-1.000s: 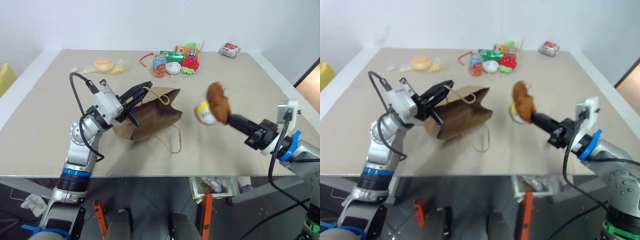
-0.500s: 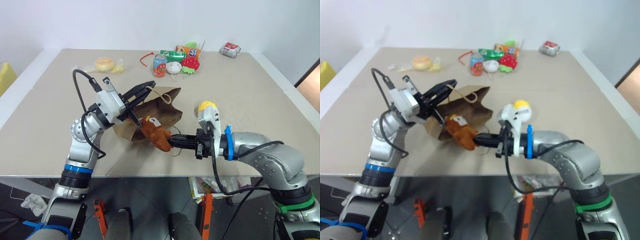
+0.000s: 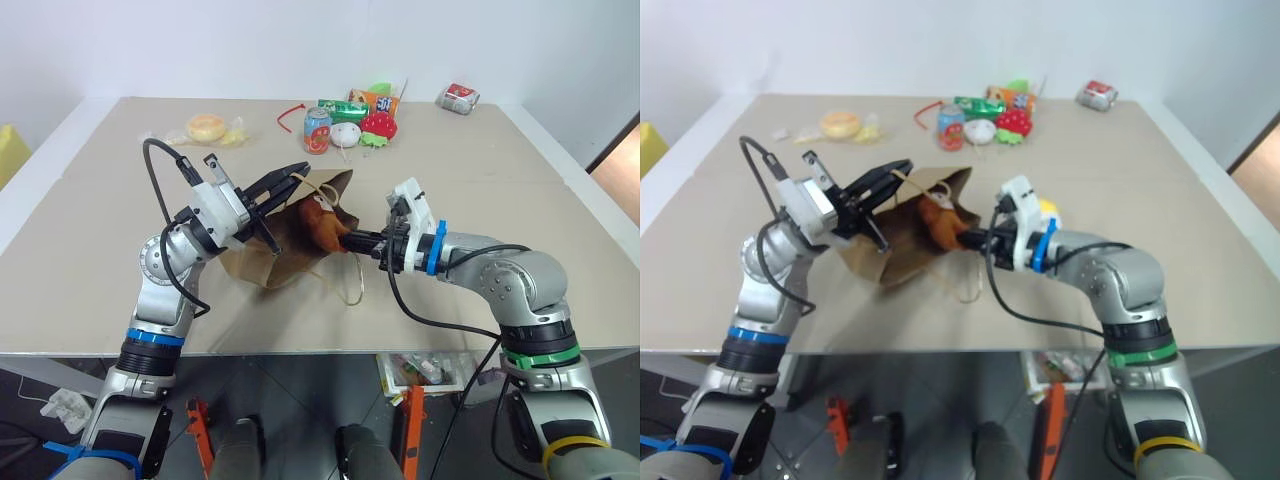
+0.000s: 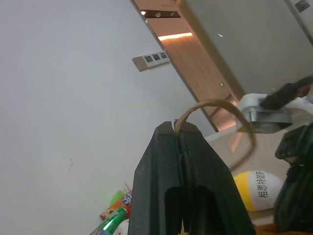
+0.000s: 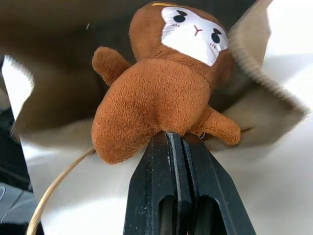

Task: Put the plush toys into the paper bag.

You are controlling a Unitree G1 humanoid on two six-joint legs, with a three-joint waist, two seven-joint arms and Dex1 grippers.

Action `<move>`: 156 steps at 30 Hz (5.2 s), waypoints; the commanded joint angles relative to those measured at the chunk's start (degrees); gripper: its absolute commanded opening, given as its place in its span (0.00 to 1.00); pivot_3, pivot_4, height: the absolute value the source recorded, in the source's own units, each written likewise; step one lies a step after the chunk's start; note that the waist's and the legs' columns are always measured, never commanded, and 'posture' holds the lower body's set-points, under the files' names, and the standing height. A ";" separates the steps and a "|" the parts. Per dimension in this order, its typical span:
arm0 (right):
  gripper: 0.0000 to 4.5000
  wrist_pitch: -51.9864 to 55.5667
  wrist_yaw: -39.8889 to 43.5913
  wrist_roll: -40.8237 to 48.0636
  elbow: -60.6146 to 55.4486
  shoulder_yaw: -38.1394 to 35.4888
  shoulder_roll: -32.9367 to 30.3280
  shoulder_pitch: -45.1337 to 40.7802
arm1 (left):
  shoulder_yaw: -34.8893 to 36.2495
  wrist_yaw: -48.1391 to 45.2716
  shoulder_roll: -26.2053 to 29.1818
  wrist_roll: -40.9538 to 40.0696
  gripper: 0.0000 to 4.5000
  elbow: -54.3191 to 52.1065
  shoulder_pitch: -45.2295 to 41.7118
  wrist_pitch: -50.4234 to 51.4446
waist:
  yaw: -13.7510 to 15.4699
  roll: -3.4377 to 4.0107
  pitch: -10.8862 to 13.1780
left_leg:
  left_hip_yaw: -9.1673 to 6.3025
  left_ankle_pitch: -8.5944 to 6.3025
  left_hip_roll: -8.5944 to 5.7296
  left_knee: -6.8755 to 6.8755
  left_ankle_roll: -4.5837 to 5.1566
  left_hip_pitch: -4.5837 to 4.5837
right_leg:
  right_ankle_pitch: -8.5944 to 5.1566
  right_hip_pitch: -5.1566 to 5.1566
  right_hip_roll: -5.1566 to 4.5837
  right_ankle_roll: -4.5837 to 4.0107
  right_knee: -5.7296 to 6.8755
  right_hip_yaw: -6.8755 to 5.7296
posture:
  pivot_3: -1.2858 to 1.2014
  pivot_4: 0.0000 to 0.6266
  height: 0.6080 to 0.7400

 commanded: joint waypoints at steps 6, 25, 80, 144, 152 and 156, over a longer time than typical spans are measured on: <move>0.16 4.34 -4.66 2.03 -2.53 0.01 7.41 -3.15 | 0.63 -0.73 -0.07 -0.29 0.00 0.26 -2.01 -1.65 | -0.01 0.00 0.00 | 0.00 0.00 0.00 0.00 0.01 -0.04 | 0.00 -0.01 0.00 0.00 0.01 0.00 | 0.52 0.24 1.00; 0.73 -0.45 6.11 6.71 -9.69 -16.45 -6.17 6.50 | 0.90 -0.14 -0.51 -0.26 0.00 0.93 -2.22 -1.74 | 0.10 0.00 0.00 | 0.01 0.01 0.02 0.00 0.02 -0.17 | -0.05 -0.02 0.00 0.03 0.02 0.01 | 0.52 0.24 1.00; 0.01 -7.05 4.88 2.08 -12.69 -6.69 -0.92 4.71 | 1.05 -0.62 0.06 -0.48 0.00 0.54 -2.83 -0.70 | -0.11 0.04 0.02 | 0.00 0.04 0.00 -0.01 0.05 0.00 | 0.10 -0.03 0.08 0.00 0.03 0.16 | 0.52 0.24 1.00; 0.34 -9.34 2.51 -11.34 1.31 0.95 1.10 9.43 | 1.63 0.91 -0.07 0.13 0.00 -0.47 -1.13 -0.46 | -0.08 0.03 0.01 | 0.02 0.06 0.04 0.03 0.06 -0.04 | 0.19 -0.10 0.13 -0.03 0.03 0.16 | 0.52 0.24 1.00; 0.02 -8.01 4.70 -8.11 0.03 -3.15 0.11 8.91 | 2.34 2.76 -0.66 -1.38 0.00 -0.15 -1.91 2.16 | -0.07 0.03 0.01 | 0.02 0.06 0.04 0.03 0.06 -0.04 | 0.18 -0.10 0.13 -0.03 0.03 0.16 | 0.52 0.24 1.00; 0.02 -4.82 4.48 0.73 -1.33 -12.63 0.67 5.93 | 4.04 5.95 -1.57 -7.52 0.00 -1.92 -4.18 12.73 | -0.05 0.04 0.02 | 0.02 0.05 0.04 0.03 0.06 -0.04 | 0.18 -0.10 0.13 -0.03 0.03 0.16 | 0.52 0.24 1.00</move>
